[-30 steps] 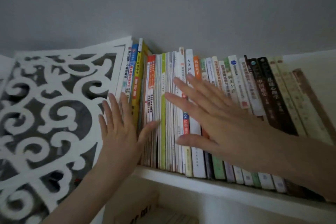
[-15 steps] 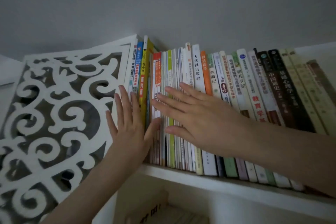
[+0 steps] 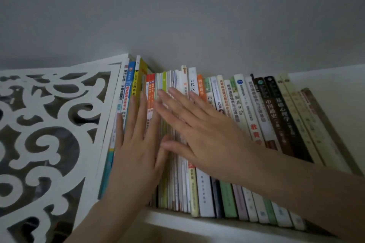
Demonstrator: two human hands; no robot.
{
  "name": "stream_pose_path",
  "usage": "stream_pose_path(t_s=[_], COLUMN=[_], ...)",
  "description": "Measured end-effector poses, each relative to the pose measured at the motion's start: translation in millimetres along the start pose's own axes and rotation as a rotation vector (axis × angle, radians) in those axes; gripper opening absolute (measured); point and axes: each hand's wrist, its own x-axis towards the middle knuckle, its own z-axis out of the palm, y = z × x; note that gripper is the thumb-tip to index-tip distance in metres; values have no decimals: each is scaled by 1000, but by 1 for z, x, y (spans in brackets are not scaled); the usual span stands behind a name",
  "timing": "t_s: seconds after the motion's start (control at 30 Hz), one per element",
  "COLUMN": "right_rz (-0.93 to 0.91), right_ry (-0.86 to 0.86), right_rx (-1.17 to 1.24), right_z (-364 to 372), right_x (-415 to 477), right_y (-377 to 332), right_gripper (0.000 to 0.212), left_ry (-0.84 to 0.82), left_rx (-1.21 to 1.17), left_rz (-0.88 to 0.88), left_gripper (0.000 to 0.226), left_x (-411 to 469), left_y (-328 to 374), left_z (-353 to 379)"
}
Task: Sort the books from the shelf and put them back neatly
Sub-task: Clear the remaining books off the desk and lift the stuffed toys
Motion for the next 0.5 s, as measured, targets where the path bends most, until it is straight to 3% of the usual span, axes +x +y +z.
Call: stream_pose_path(t_s=[0.13, 0.23, 0.37, 0.5], right_rz=[31, 46, 54, 56], right_ry=[-43, -156, -85, -31], right_rx=[49, 134, 105, -9], right_z=[5, -9, -14, -16], right_x=[-7, -6, -17, -39], right_y=[8, 11, 20, 34], right_gripper=[64, 63, 62, 60], left_ry=[-78, -100, -103, -87], left_rx=[-218, -178, -316, -291], left_rz=[-12, 33, -63, 55], left_gripper=[58, 61, 62, 56], left_x=[4, 3, 5, 5], left_y=[15, 7, 26, 51], left_z=[17, 15, -2, -1])
